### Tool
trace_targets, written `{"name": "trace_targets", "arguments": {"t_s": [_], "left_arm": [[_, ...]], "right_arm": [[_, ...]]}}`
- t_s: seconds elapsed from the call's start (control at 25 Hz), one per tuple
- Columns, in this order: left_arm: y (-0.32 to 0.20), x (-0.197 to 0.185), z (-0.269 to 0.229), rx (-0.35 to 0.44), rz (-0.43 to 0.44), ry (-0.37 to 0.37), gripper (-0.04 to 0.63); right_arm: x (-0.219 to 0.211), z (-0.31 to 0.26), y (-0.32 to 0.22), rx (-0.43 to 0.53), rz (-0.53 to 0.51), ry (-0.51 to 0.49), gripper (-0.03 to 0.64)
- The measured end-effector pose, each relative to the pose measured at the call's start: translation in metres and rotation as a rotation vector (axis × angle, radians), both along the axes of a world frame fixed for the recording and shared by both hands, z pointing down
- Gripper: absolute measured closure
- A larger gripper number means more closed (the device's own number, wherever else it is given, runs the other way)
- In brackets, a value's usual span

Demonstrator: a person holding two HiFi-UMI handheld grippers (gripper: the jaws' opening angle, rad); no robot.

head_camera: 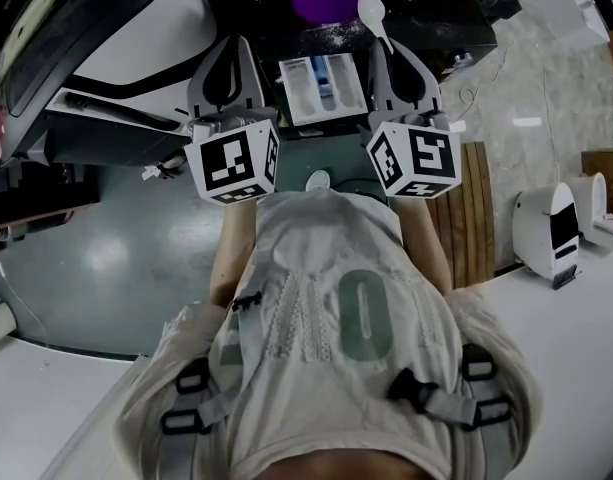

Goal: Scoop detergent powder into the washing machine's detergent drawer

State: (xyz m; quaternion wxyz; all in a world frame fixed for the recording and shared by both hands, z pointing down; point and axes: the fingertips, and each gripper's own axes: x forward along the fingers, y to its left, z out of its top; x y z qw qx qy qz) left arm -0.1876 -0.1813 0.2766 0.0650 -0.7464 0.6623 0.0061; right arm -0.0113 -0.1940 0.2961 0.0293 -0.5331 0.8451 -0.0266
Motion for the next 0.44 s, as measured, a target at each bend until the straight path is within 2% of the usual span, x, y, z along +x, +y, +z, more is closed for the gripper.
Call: {"name": "trace_targets", "arguments": {"t_s": [0.44], "left_arm": [[-0.0039,-0.0105,0.0018,-0.002,-0.023,0.004,0.575]], "right_arm": [[-0.0033,0.0023,-0.0053,-0.007,-0.010,-0.005,0.606]]}}
